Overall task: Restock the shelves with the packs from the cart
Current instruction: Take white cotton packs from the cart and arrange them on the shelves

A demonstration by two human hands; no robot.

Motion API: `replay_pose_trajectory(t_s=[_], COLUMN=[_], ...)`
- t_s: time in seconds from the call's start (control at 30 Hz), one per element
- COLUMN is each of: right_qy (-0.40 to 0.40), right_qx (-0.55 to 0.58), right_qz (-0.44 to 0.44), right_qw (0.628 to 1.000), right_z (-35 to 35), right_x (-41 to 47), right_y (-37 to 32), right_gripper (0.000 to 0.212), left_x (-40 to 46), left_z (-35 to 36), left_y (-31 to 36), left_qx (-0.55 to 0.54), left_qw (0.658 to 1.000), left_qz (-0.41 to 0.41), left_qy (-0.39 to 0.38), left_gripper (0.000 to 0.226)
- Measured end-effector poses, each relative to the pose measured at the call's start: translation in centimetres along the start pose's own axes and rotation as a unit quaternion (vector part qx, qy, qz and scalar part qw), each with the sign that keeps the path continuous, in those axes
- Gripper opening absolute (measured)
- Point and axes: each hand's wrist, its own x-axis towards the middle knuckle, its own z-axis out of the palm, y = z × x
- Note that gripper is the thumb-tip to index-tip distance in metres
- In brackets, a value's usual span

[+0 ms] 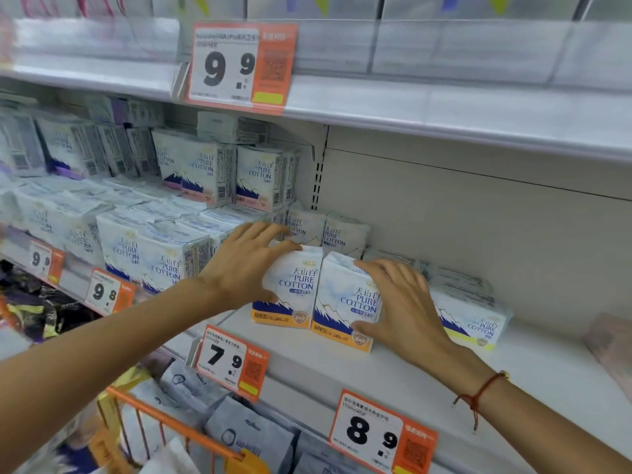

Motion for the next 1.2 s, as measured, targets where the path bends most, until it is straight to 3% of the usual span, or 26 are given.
replay_pose_trajectory(t_s=[0.17,0.43,0.77,1.2], right_qy=[0.013,0.037,-0.04,-0.026], right_qx=[-0.041,-0.125,-0.132,-0.135], right_qz=[-0.025,-0.048,0.014,0.032], right_qw=[0.999,0.99,0.99,0.99], right_z=[1.1,4.4,6.2,8.0], right_x=[3.0,7.9,12.5,14.7], right_y=[-0.5,-0.2,2.3,3.5], right_gripper=[0.088,0.087,0.087,0.086], left_x=[1.4,4.1,9.9,12.0], left_z=[1.3,4.0,7.7,10.2], left_y=[-0.3,-2.3,-2.5,-2.6], left_qx=[0.088,0.097,0.092,0.058], left_qw=[0.996,0.992,0.987,0.989], left_qz=[-0.02,-0.07,-0.114,-0.135], left_qy=[-0.029,-0.033,-0.065,-0.021], left_gripper=[0.084,0.081,0.066,0.066])
